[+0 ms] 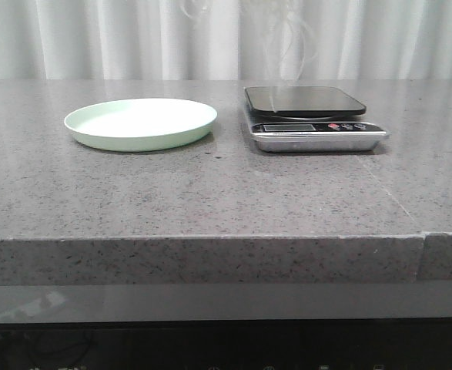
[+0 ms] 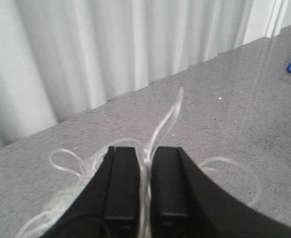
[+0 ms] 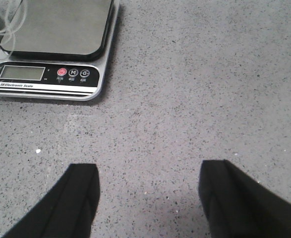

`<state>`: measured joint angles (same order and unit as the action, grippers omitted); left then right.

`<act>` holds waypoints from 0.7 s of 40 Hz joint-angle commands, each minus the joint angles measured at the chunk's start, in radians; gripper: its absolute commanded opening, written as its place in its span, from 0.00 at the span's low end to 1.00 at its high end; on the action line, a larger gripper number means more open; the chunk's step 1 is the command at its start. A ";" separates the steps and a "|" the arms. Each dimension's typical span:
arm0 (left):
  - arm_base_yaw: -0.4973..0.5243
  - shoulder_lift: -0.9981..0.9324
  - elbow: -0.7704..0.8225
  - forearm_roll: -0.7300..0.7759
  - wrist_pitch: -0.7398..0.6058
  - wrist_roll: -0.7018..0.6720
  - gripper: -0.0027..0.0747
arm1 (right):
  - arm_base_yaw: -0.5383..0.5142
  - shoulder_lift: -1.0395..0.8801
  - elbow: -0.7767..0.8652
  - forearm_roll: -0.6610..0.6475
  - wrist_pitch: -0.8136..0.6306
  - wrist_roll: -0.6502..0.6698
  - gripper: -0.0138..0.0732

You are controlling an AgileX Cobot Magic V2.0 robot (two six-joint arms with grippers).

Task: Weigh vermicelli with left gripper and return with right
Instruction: 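Carry the vermicelli with the left gripper and lower it onto the scale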

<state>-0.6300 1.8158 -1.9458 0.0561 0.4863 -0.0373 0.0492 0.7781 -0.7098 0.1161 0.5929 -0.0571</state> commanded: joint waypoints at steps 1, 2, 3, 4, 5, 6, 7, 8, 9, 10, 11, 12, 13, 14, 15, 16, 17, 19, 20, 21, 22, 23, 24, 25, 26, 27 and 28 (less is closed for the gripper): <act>-0.022 0.017 -0.121 -0.006 -0.101 0.000 0.23 | -0.005 0.000 -0.032 -0.002 -0.056 -0.008 0.79; -0.024 0.045 -0.146 -0.006 -0.101 0.000 0.23 | -0.005 0.000 -0.032 -0.002 -0.056 -0.008 0.79; -0.029 0.062 -0.165 -0.006 -0.101 0.000 0.23 | -0.005 0.000 -0.032 -0.002 -0.056 -0.008 0.79; -0.031 0.085 -0.191 -0.006 -0.101 0.000 0.23 | -0.005 0.000 -0.032 -0.002 -0.056 -0.008 0.79; -0.032 0.102 -0.215 -0.006 -0.101 0.000 0.23 | -0.005 0.000 -0.032 -0.002 -0.056 -0.008 0.79; -0.032 0.123 -0.234 -0.006 -0.101 0.000 0.23 | -0.005 0.000 -0.032 -0.002 -0.056 -0.008 0.79; -0.034 0.140 -0.253 -0.008 -0.101 0.000 0.23 | -0.005 0.000 -0.032 -0.002 -0.056 -0.008 0.79; -0.034 0.161 -0.278 -0.010 -0.101 0.000 0.23 | -0.005 0.000 -0.032 -0.002 -0.056 -0.008 0.79; -0.034 0.176 -0.294 -0.013 -0.101 0.000 0.23 | -0.005 0.000 -0.032 -0.002 -0.056 -0.008 0.79; -0.034 0.195 -0.313 -0.021 -0.101 0.000 0.23 | -0.005 0.000 -0.032 -0.002 -0.056 -0.008 0.79; -0.034 0.211 -0.329 -0.033 -0.099 0.000 0.23 | -0.005 0.000 -0.032 -0.002 -0.056 -0.008 0.79; -0.034 0.221 -0.339 -0.043 -0.097 0.000 0.23 | -0.005 0.000 -0.032 -0.002 -0.056 -0.008 0.79; -0.034 0.235 -0.349 -0.056 -0.092 0.000 0.23 | -0.005 0.000 -0.032 -0.002 -0.056 -0.008 0.79; -0.034 0.247 -0.353 -0.067 -0.083 0.000 0.23 | -0.005 0.000 -0.032 -0.002 -0.056 -0.008 0.79; -0.034 0.254 -0.355 -0.073 -0.074 0.000 0.23 | -0.005 0.000 -0.032 -0.002 -0.056 -0.008 0.79; -0.034 0.262 -0.355 -0.077 -0.066 0.000 0.23 | -0.005 0.000 -0.032 -0.002 -0.056 -0.008 0.79; -0.034 0.268 -0.355 -0.077 -0.051 0.000 0.23 | -0.005 0.000 -0.032 -0.002 -0.056 -0.008 0.79; -0.038 0.283 -0.355 -0.077 -0.025 0.000 0.23 | -0.005 0.000 -0.032 -0.002 -0.056 -0.008 0.79; -0.038 0.297 -0.355 -0.072 -0.013 0.000 0.23 | -0.005 0.000 -0.032 -0.002 -0.056 -0.008 0.79; -0.038 0.303 -0.355 -0.072 -0.003 0.000 0.23 | -0.005 0.000 -0.032 -0.002 -0.056 -0.008 0.79; -0.038 0.316 -0.355 -0.072 0.006 0.000 0.23 | -0.005 0.000 -0.032 -0.002 -0.056 -0.008 0.79; -0.038 0.319 -0.355 -0.072 0.013 0.000 0.23 | -0.005 0.000 -0.032 -0.002 -0.056 -0.008 0.79; -0.038 0.332 -0.355 -0.072 0.020 0.000 0.23 | -0.005 0.000 -0.032 -0.002 -0.056 -0.008 0.79; -0.038 0.336 -0.355 -0.072 0.025 0.000 0.23 | -0.005 0.000 -0.032 -0.002 -0.056 -0.008 0.79; -0.038 0.343 -0.353 -0.072 0.036 0.000 0.24 | -0.005 0.000 -0.032 -0.002 -0.056 -0.008 0.79; -0.038 0.348 -0.353 -0.072 0.042 0.000 0.24 | -0.005 0.000 -0.032 -0.002 -0.056 -0.008 0.79; -0.038 0.351 -0.353 -0.077 0.053 0.000 0.25 | -0.005 0.000 -0.032 -0.002 -0.056 -0.008 0.79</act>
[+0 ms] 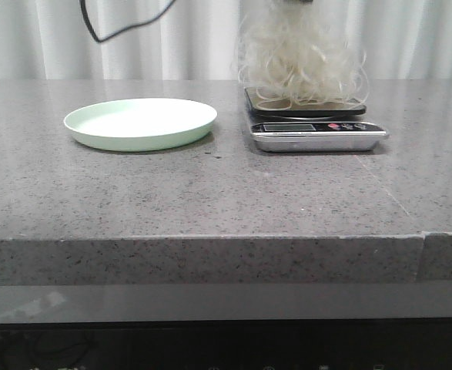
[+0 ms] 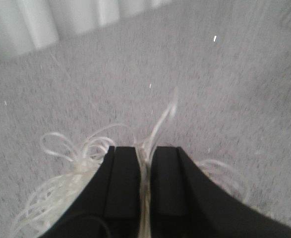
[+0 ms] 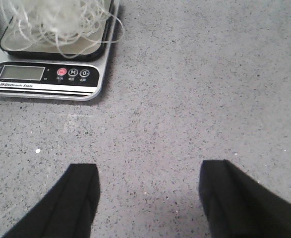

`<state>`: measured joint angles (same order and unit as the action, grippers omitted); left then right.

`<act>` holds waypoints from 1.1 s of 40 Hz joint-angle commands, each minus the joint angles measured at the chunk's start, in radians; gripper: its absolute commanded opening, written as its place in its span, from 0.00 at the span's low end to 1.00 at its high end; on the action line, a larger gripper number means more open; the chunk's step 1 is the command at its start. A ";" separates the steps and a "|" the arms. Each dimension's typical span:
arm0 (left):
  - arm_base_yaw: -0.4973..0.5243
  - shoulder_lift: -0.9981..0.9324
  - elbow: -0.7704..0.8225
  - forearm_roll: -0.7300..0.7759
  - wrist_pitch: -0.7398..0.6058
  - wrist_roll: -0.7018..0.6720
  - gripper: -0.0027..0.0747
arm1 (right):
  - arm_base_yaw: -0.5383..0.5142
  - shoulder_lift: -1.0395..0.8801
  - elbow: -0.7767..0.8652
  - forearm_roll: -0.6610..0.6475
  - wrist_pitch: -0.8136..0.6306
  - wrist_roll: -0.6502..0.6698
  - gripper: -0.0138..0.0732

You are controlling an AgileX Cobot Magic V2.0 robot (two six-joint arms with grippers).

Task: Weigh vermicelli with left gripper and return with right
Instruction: 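Carry the vermicelli with the left gripper and lower it onto the scale, then release the vermicelli on the scale and withdraw the left gripper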

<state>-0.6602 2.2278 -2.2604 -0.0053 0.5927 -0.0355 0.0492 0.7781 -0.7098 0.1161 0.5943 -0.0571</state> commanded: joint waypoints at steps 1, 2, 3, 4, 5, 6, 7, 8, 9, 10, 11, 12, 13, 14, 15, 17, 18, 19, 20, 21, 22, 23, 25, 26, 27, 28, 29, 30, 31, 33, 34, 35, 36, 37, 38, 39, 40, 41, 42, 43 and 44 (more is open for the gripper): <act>-0.008 -0.056 -0.038 -0.015 -0.045 -0.002 0.25 | -0.005 0.000 -0.032 -0.002 -0.057 -0.008 0.79; -0.008 -0.054 -0.038 -0.015 -0.033 -0.002 0.27 | -0.005 0.000 -0.032 -0.002 -0.057 -0.008 0.79; -0.008 -0.049 -0.038 -0.015 -0.025 -0.002 0.30 | -0.005 0.000 -0.032 -0.002 -0.057 -0.008 0.79; -0.008 -0.047 -0.038 -0.015 -0.019 -0.002 0.32 | -0.005 0.000 -0.032 -0.002 -0.057 -0.008 0.79; -0.008 -0.046 -0.038 -0.015 -0.010 -0.002 0.37 | -0.005 0.000 -0.032 -0.002 -0.057 -0.008 0.79; -0.008 -0.041 -0.038 -0.015 -0.003 -0.002 0.42 | -0.005 0.000 -0.032 -0.002 -0.057 -0.008 0.79; -0.008 -0.041 -0.038 -0.015 -0.003 -0.002 0.47 | -0.005 0.000 -0.032 -0.002 -0.057 -0.008 0.79; -0.008 -0.041 -0.038 -0.015 -0.003 -0.002 0.50 | -0.005 0.000 -0.032 -0.002 -0.057 -0.008 0.79; -0.008 -0.041 -0.038 -0.015 -0.005 -0.002 0.54 | -0.005 0.000 -0.032 -0.002 -0.057 -0.008 0.79; -0.008 -0.041 -0.041 -0.015 -0.005 -0.002 0.58 | -0.005 0.000 -0.032 -0.002 -0.057 -0.008 0.79; -0.008 -0.041 -0.042 -0.015 -0.005 -0.002 0.60 | -0.005 0.000 -0.032 -0.002 -0.057 -0.008 0.79; -0.008 -0.041 -0.042 -0.015 -0.003 -0.002 0.62 | -0.005 0.000 -0.032 -0.002 -0.057 -0.008 0.79; -0.008 -0.050 -0.042 -0.013 0.014 -0.002 0.63 | -0.005 0.000 -0.032 -0.002 -0.057 -0.008 0.79; -0.008 -0.056 -0.042 -0.012 0.025 -0.002 0.63 | -0.005 0.000 -0.032 -0.002 -0.057 -0.008 0.79; -0.008 -0.063 -0.042 -0.012 0.032 -0.002 0.63 | -0.005 0.000 -0.032 -0.002 -0.057 -0.008 0.79; -0.008 -0.079 -0.042 -0.012 0.048 -0.002 0.63 | -0.005 0.000 -0.032 -0.002 -0.057 -0.008 0.79; -0.008 -0.091 -0.042 -0.009 0.056 -0.002 0.63 | -0.005 0.000 -0.032 -0.002 -0.057 -0.008 0.79; -0.008 -0.102 -0.042 -0.005 0.061 -0.002 0.63 | -0.005 0.000 -0.032 -0.002 -0.057 -0.008 0.79; -0.008 -0.117 -0.042 -0.003 0.067 -0.002 0.63 | -0.005 0.000 -0.032 -0.002 -0.057 -0.008 0.79; -0.008 -0.129 -0.042 -0.003 0.068 -0.002 0.63 | -0.005 0.000 -0.032 -0.002 -0.057 -0.008 0.79; -0.008 -0.141 -0.042 0.005 0.075 -0.002 0.63 | -0.005 0.000 -0.032 -0.002 -0.057 -0.008 0.79; -0.008 -0.159 -0.042 0.005 0.083 -0.002 0.63 | -0.005 0.000 -0.032 -0.002 -0.057 -0.008 0.79; -0.008 -0.191 -0.042 0.005 0.100 -0.002 0.63 | -0.005 0.000 -0.032 -0.002 -0.057 -0.008 0.79; -0.008 -0.210 -0.042 0.013 0.109 -0.002 0.63 | -0.005 0.000 -0.032 -0.002 -0.057 -0.008 0.79; -0.008 -0.219 -0.042 0.016 0.119 -0.002 0.63 | -0.005 0.000 -0.032 -0.002 -0.057 -0.008 0.79; -0.008 -0.238 -0.042 0.019 0.135 -0.002 0.63 | -0.005 0.000 -0.032 -0.002 -0.057 -0.008 0.79; -0.008 -0.257 -0.042 0.024 0.145 -0.002 0.63 | -0.005 0.000 -0.032 -0.002 -0.057 -0.008 0.79; -0.008 -0.272 -0.042 0.026 0.162 -0.002 0.63 | -0.005 0.000 -0.032 -0.002 -0.057 -0.008 0.79; -0.008 -0.291 -0.042 0.032 0.174 -0.002 0.63 | -0.005 0.000 -0.032 -0.002 -0.057 -0.008 0.79; -0.008 -0.319 -0.040 0.039 0.200 -0.002 0.63 | -0.005 0.000 -0.032 -0.002 -0.057 -0.008 0.79; -0.010 -0.338 -0.037 0.044 0.211 -0.004 0.63 | -0.005 0.000 -0.032 -0.002 -0.057 -0.008 0.79; -0.010 -0.352 -0.032 0.044 0.225 -0.006 0.63 | -0.005 0.000 -0.032 -0.002 -0.057 -0.008 0.79; -0.012 -0.372 -0.029 0.044 0.237 -0.006 0.63 | -0.005 0.000 -0.032 -0.002 -0.057 -0.008 0.79; -0.012 -0.386 -0.017 0.044 0.241 -0.006 0.63 | -0.005 0.000 -0.032 -0.002 -0.057 -0.008 0.79; -0.017 -0.412 -0.003 0.046 0.243 -0.006 0.63 | -0.005 0.000 -0.032 -0.002 -0.056 -0.008 0.79; -0.019 -0.428 0.016 0.049 0.243 -0.006 0.63 | -0.005 0.000 -0.032 -0.002 -0.056 -0.008 0.79; -0.021 -0.450 0.032 0.050 0.239 -0.006 0.63 | -0.005 0.000 -0.032 -0.002 -0.056 -0.008 0.79; -0.024 -0.467 0.051 0.055 0.236 -0.008 0.63 | -0.005 0.000 -0.032 -0.002 -0.056 -0.008 0.79; -0.029 -0.490 0.080 0.061 0.225 -0.008 0.63 | -0.005 0.000 -0.032 -0.002 -0.056 -0.008 0.79; -0.032 -0.509 0.103 0.064 0.218 -0.009 0.63 | -0.005 0.000 -0.032 -0.002 -0.055 -0.008 0.79; -0.036 -0.536 0.137 0.065 0.204 -0.011 0.63 | -0.005 0.000 -0.032 -0.002 -0.055 -0.008 0.79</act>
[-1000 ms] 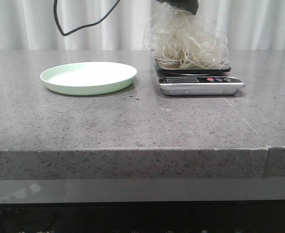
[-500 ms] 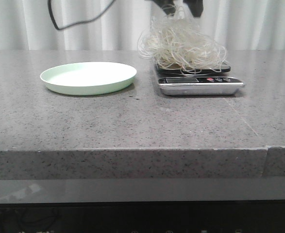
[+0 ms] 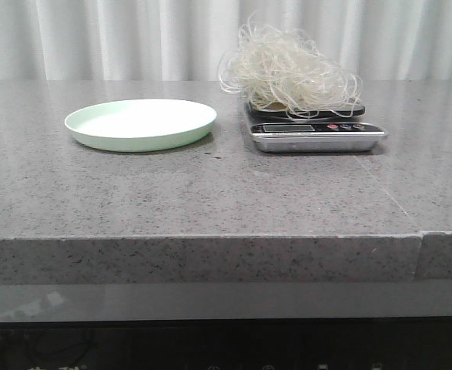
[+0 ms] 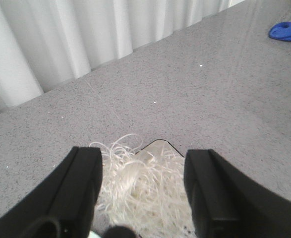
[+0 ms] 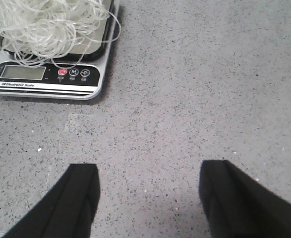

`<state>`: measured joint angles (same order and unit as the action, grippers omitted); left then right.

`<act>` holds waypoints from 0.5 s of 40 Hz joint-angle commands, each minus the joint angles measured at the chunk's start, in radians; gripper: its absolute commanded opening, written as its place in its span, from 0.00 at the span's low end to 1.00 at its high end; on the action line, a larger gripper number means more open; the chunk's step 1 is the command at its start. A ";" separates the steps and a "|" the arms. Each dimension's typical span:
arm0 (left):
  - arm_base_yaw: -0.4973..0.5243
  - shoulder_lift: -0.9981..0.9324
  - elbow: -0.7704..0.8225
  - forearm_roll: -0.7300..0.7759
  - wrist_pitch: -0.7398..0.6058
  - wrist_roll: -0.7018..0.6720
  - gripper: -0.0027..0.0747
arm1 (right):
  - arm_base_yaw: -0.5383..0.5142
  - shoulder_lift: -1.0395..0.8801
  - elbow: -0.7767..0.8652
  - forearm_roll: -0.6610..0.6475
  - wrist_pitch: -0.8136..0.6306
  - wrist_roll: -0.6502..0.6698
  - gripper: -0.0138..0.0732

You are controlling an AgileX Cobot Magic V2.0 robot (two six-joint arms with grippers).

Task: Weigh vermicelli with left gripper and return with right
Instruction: 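Release the vermicelli on the scale and withdraw the left gripper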

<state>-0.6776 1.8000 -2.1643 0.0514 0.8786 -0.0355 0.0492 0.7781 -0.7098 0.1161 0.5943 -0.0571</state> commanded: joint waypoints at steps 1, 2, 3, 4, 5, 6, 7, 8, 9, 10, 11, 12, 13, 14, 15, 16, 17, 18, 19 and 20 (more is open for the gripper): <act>-0.021 -0.135 0.079 0.009 -0.095 -0.013 0.63 | -0.005 0.000 -0.032 -0.002 -0.055 -0.008 0.79; -0.025 -0.156 0.109 0.009 -0.108 -0.013 0.63 | -0.005 0.000 -0.032 -0.002 -0.055 -0.008 0.79; -0.028 -0.178 0.138 0.009 -0.127 -0.013 0.63 | -0.005 0.000 -0.032 -0.002 -0.055 -0.008 0.79; -0.030 -0.207 0.180 0.017 -0.141 -0.013 0.63 | -0.005 0.000 -0.032 -0.002 -0.055 -0.008 0.79; -0.032 -0.228 0.222 0.017 -0.159 -0.013 0.63 | -0.005 0.000 -0.032 -0.002 -0.055 -0.008 0.79; -0.032 -0.258 0.254 0.017 -0.177 -0.013 0.63 | -0.005 0.000 -0.032 -0.002 -0.055 -0.008 0.79; -0.032 -0.280 0.297 0.017 -0.191 -0.013 0.63 | -0.005 0.000 -0.032 -0.002 -0.055 -0.008 0.79; -0.032 -0.311 0.330 0.017 -0.207 -0.013 0.63 | -0.005 0.000 -0.032 -0.002 -0.055 -0.008 0.79; -0.032 -0.341 0.373 0.017 -0.218 -0.013 0.63 | -0.005 0.000 -0.032 -0.002 -0.055 -0.008 0.79; -0.032 -0.364 0.405 0.017 -0.232 -0.013 0.63 | -0.005 0.000 -0.032 -0.002 -0.055 -0.008 0.79; -0.032 -0.395 0.448 0.017 -0.241 -0.013 0.63 | -0.005 0.000 -0.032 -0.002 -0.055 -0.008 0.79; -0.032 -0.418 0.491 0.017 -0.253 -0.013 0.63 | -0.005 0.000 -0.032 -0.002 -0.055 -0.008 0.79; -0.032 -0.449 0.523 0.017 -0.266 -0.013 0.63 | -0.005 0.000 -0.032 -0.002 -0.055 -0.008 0.79; -0.032 -0.472 0.564 0.017 -0.274 -0.013 0.63 | -0.005 0.000 -0.032 -0.002 -0.055 -0.008 0.79; -0.032 -0.503 0.595 0.017 -0.285 -0.013 0.63 | -0.005 0.000 -0.032 -0.002 -0.055 -0.008 0.79; -0.032 -0.534 0.636 0.015 -0.294 -0.013 0.63 | -0.005 0.000 -0.032 -0.002 -0.054 -0.008 0.79; -0.032 -0.557 0.666 0.013 -0.303 -0.013 0.63 | -0.005 0.000 -0.032 -0.002 -0.053 -0.008 0.79; -0.032 -0.587 0.704 0.013 -0.308 -0.013 0.63 | -0.005 0.000 -0.032 -0.002 -0.052 -0.008 0.79; -0.032 -0.609 0.732 0.013 -0.310 -0.013 0.63 | -0.005 0.000 -0.032 -0.002 -0.052 -0.008 0.79; -0.032 -0.640 0.769 0.013 -0.314 -0.013 0.63 | -0.005 0.000 -0.032 -0.002 -0.052 -0.008 0.79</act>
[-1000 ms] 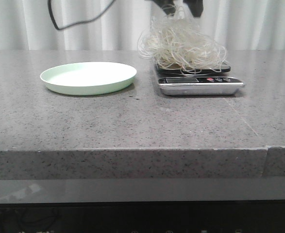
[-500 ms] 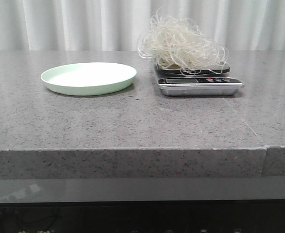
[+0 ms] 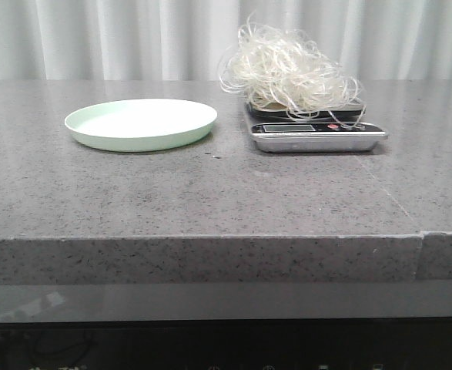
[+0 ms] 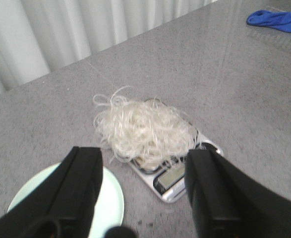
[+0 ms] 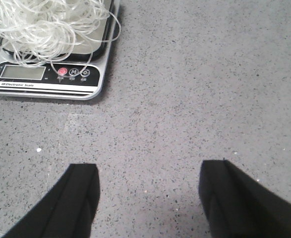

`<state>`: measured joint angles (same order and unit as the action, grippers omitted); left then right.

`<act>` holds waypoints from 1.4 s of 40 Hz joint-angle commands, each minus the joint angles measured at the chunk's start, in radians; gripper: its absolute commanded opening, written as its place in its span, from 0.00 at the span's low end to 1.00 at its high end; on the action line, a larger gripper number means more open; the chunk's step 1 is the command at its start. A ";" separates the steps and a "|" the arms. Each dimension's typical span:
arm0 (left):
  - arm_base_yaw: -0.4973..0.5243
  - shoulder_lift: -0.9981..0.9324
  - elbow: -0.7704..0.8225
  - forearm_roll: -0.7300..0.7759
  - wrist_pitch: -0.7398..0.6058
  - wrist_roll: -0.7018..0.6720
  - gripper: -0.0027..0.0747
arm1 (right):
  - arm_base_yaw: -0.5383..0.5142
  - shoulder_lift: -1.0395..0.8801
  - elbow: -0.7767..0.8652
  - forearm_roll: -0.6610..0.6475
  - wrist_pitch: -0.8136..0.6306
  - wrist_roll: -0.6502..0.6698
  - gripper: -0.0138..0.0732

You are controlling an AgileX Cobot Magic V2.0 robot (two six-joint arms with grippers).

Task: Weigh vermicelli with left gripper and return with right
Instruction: 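Release the vermicelli on the scale and withdraw the left gripper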

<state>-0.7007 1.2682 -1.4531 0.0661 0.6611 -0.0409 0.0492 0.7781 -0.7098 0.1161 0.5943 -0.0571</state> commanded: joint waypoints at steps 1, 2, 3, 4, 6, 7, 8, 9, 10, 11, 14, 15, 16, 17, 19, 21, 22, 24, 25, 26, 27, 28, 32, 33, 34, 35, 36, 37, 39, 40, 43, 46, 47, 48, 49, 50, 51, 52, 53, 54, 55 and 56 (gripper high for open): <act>-0.009 -0.130 0.094 -0.002 -0.099 -0.007 0.63 | -0.005 0.000 -0.032 -0.002 -0.051 -0.008 0.79; -0.009 -0.160 0.120 -0.002 -0.099 -0.007 0.63 | -0.005 0.000 -0.032 -0.002 -0.051 -0.008 0.79; -0.009 -0.183 0.145 -0.002 -0.102 -0.007 0.63 | -0.005 0.000 -0.032 -0.002 -0.051 -0.008 0.79; -0.009 -0.206 0.179 -0.002 -0.103 -0.007 0.63 | -0.005 0.000 -0.032 -0.002 -0.051 -0.008 0.79; -0.009 -0.266 0.234 -0.004 -0.105 -0.007 0.63 | -0.005 0.000 -0.032 -0.002 -0.051 -0.008 0.79; -0.009 -0.288 0.257 -0.004 -0.105 -0.007 0.63 | -0.005 0.000 -0.032 -0.002 -0.051 -0.008 0.79; -0.009 -0.317 0.286 -0.004 -0.105 -0.007 0.63 | -0.005 0.000 -0.032 -0.002 -0.051 -0.008 0.79; -0.009 -0.338 0.315 -0.004 -0.105 -0.007 0.63 | -0.005 0.000 -0.032 -0.002 -0.051 -0.008 0.79; -0.009 -0.366 0.337 -0.004 -0.105 -0.007 0.63 | -0.005 0.000 -0.032 -0.002 -0.051 -0.008 0.79; -0.009 -0.386 0.365 -0.004 -0.105 -0.007 0.63 | -0.005 0.000 -0.032 -0.002 -0.051 -0.008 0.79; -0.009 -0.466 0.433 -0.011 -0.101 -0.007 0.63 | -0.005 0.000 -0.032 -0.002 -0.051 -0.008 0.79; -0.009 -0.495 0.461 -0.017 -0.102 -0.007 0.63 | -0.005 0.000 -0.032 -0.002 -0.051 -0.008 0.79; -0.009 -0.518 0.488 -0.021 -0.102 -0.007 0.63 | -0.005 0.000 -0.032 -0.002 -0.051 -0.008 0.79; -0.009 -0.548 0.508 -0.026 -0.102 -0.007 0.63 | -0.005 0.000 -0.032 -0.002 -0.051 -0.008 0.79; -0.009 -0.599 0.553 -0.028 -0.102 -0.007 0.63 | -0.005 0.000 -0.032 -0.002 -0.051 -0.008 0.79; -0.009 -0.640 0.596 -0.028 -0.102 -0.007 0.63 | -0.005 0.000 -0.032 -0.002 -0.051 -0.008 0.79; -0.009 -0.666 0.612 -0.028 -0.102 -0.007 0.63 | -0.005 0.000 -0.032 -0.002 -0.051 -0.008 0.79; -0.009 -0.714 0.652 -0.028 -0.102 -0.007 0.63 | -0.005 0.000 -0.032 -0.002 -0.051 -0.008 0.79; -0.009 -0.730 0.669 -0.028 -0.102 -0.007 0.63 | -0.005 0.000 -0.032 -0.002 -0.051 -0.008 0.79; -0.009 -0.750 0.681 -0.028 -0.102 -0.007 0.63 | -0.005 0.000 -0.032 -0.002 -0.051 -0.008 0.79; -0.009 -0.764 0.696 -0.028 -0.102 -0.007 0.63 | -0.005 0.000 -0.032 -0.002 -0.051 -0.008 0.79; -0.009 -0.781 0.708 -0.028 -0.102 -0.007 0.63 | -0.005 0.000 -0.032 -0.002 -0.051 -0.008 0.79; -0.009 -0.822 0.739 -0.028 -0.103 -0.007 0.63 | -0.005 0.000 -0.032 -0.002 -0.051 -0.008 0.79; -0.009 -0.827 0.742 -0.028 -0.103 -0.007 0.63 | -0.005 0.000 -0.032 -0.002 -0.051 -0.008 0.79; -0.009 -0.828 0.744 -0.028 -0.103 -0.007 0.63 | -0.005 0.000 -0.032 -0.002 -0.051 -0.008 0.79; -0.009 -0.831 0.746 -0.028 -0.103 -0.007 0.63 | -0.005 0.000 -0.032 -0.002 -0.051 -0.008 0.79; -0.009 -0.831 0.746 -0.028 -0.103 -0.007 0.63 | -0.005 0.000 -0.032 -0.002 -0.051 -0.008 0.79; -0.009 -0.831 0.746 -0.028 -0.099 -0.007 0.63 | -0.005 0.000 -0.032 -0.002 -0.053 -0.008 0.79; -0.009 -0.831 0.746 -0.028 -0.099 -0.007 0.63 | -0.005 0.000 -0.032 -0.002 -0.055 -0.008 0.79; -0.009 -0.831 0.746 -0.028 -0.099 -0.007 0.63 | -0.004 0.000 -0.032 0.000 -0.057 -0.008 0.79; -0.009 -0.831 0.746 -0.028 -0.099 -0.007 0.63 | 0.001 0.000 -0.032 0.012 -0.057 -0.008 0.79; -0.009 -0.831 0.746 -0.028 -0.099 -0.007 0.63 | 0.023 0.000 -0.032 0.016 -0.057 -0.008 0.79; -0.009 -0.831 0.746 -0.028 -0.099 -0.007 0.63 | 0.031 0.000 -0.033 0.016 -0.057 -0.008 0.79; -0.009 -0.831 0.746 -0.028 -0.099 -0.007 0.63 | 0.043 0.000 -0.033 0.016 -0.057 -0.012 0.79; -0.009 -0.831 0.746 -0.028 -0.099 -0.007 0.63 | 0.052 0.000 -0.035 0.016 -0.057 -0.013 0.79; -0.009 -0.831 0.746 -0.028 -0.099 -0.007 0.63 | 0.064 0.000 -0.035 0.016 -0.057 -0.015 0.79; -0.009 -0.831 0.746 -0.028 -0.099 -0.007 0.63 | 0.073 0.000 -0.035 0.016 -0.058 -0.018 0.79; -0.009 -0.831 0.746 -0.028 -0.099 -0.007 0.63 | 0.086 0.000 -0.035 0.016 -0.059 -0.021 0.79; -0.009 -0.831 0.746 -0.028 -0.099 -0.007 0.63 | 0.099 0.000 -0.037 0.016 -0.059 -0.022 0.79; -0.009 -0.831 0.746 -0.028 -0.099 -0.007 0.63 | 0.109 0.000 -0.040 0.016 -0.057 -0.022 0.79; -0.009 -0.831 0.746 -0.028 -0.099 -0.007 0.63 | 0.123 0.001 -0.042 0.016 -0.057 -0.022 0.79; -0.009 -0.831 0.746 -0.028 -0.099 -0.007 0.63 | 0.137 0.002 -0.048 0.016 -0.057 -0.022 0.79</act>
<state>-0.7007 0.4313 -0.6814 0.0483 0.6339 -0.0409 0.1557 0.7781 -0.7124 0.1244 0.5952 -0.0671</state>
